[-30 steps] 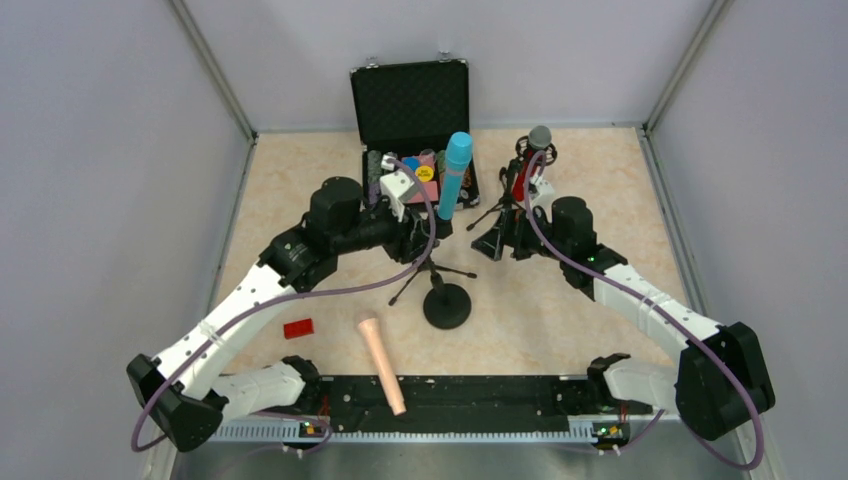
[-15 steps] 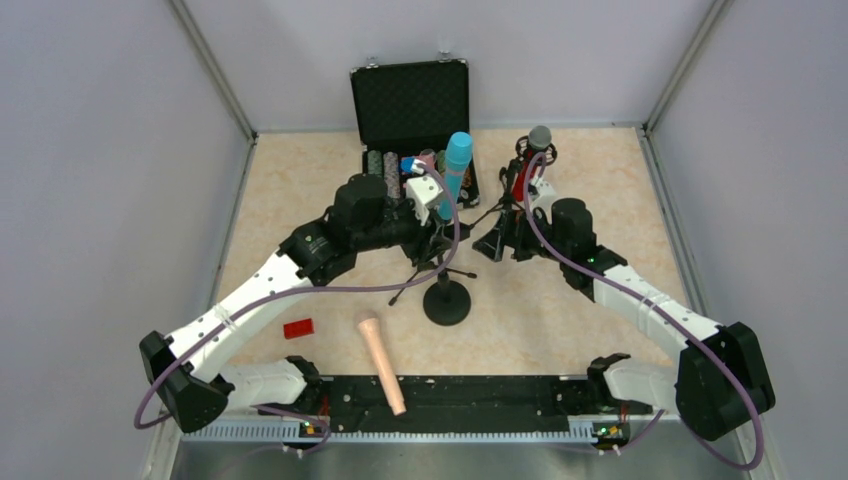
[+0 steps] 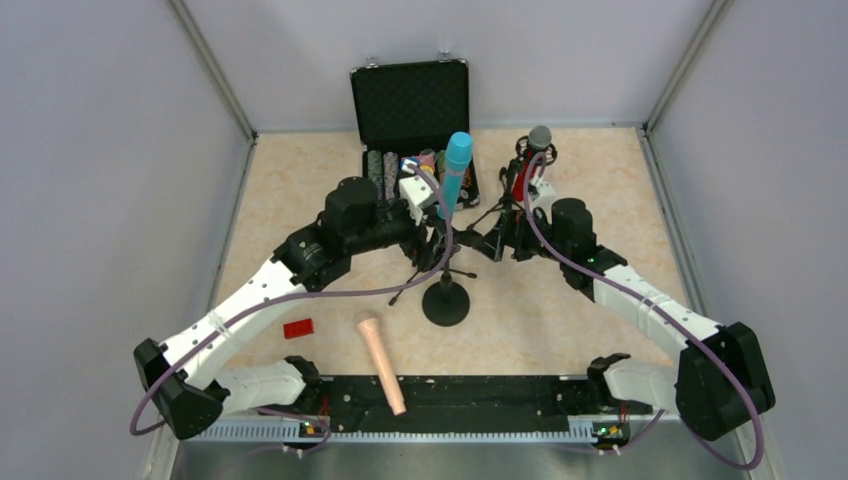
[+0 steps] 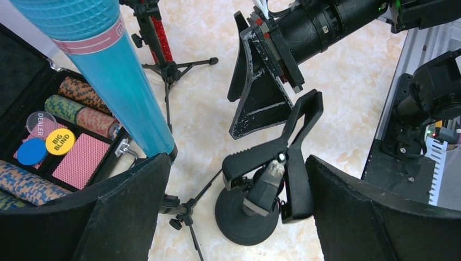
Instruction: Attach the microphones to the stand
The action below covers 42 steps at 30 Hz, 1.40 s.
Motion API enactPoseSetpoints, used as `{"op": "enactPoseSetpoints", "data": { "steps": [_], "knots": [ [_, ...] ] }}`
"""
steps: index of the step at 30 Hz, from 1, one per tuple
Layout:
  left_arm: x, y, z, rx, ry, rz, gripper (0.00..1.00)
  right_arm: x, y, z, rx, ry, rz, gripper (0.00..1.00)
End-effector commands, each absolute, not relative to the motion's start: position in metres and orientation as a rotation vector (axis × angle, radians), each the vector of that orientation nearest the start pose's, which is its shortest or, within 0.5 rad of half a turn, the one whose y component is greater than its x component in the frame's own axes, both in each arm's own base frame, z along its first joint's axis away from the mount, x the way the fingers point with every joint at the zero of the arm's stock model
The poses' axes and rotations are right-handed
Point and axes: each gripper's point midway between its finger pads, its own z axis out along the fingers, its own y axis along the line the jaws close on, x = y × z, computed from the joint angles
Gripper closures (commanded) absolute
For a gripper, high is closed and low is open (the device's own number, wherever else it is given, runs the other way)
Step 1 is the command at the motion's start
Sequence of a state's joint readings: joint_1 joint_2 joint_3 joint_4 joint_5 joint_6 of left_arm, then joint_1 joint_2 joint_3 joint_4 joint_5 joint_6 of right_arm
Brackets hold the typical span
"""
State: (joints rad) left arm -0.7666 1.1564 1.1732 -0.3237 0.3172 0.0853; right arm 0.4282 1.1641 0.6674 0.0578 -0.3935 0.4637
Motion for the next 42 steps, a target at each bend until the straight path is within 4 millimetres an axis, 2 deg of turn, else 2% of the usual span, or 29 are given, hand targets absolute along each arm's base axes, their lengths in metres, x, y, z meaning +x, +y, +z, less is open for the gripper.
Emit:
{"op": "enactPoseSetpoints", "data": {
  "steps": [1, 7, 12, 15, 20, 26, 31, 35, 42],
  "knots": [
    [0.229, -0.295, 0.344, 0.940, 1.510, -0.786, 0.01, 0.283, 0.224, 0.170, -0.253, 2.053, 0.952, 0.01],
    [0.218, -0.284, 0.350, 0.862, 1.481, -0.825, 0.01, 0.281, 0.224, 0.170, -0.257, 2.052, 0.955, 0.01],
    [0.214, -0.269, 0.339, 0.721, 1.532, -0.852, 0.01, 0.280, 0.224, 0.170, -0.257, 2.051, 0.959, 0.01],
    [0.212, -0.258, 0.321, 0.614, 1.615, -0.868, 0.01, 0.280, 0.224, 0.169, -0.259, 2.052, 0.963, 0.01],
    [0.209, -0.236, 0.281, 0.425, 1.758, -0.863, 0.01, 0.279, 0.224, 0.167, -0.259, 2.054, 0.961, 0.01],
    [0.213, -0.200, 0.217, 0.045, 1.974, -0.776, 0.01, 0.278, 0.224, 0.164, -0.261, 2.059, 0.962, 0.01],
    [0.199, -0.185, 0.173, -0.235, 2.144, -0.771, 0.01, 0.277, 0.224, 0.161, -0.261, 2.067, 0.965, 0.01],
    [0.185, -0.174, 0.153, -0.358, 2.246, -0.738, 0.01, 0.276, 0.223, 0.160, -0.262, 2.070, 0.962, 0.01],
    [0.164, -0.161, 0.134, -0.404, 2.384, -0.666, 0.01, 0.276, 0.225, 0.156, -0.252, 2.073, 0.980, 0.01]
  ]
}}
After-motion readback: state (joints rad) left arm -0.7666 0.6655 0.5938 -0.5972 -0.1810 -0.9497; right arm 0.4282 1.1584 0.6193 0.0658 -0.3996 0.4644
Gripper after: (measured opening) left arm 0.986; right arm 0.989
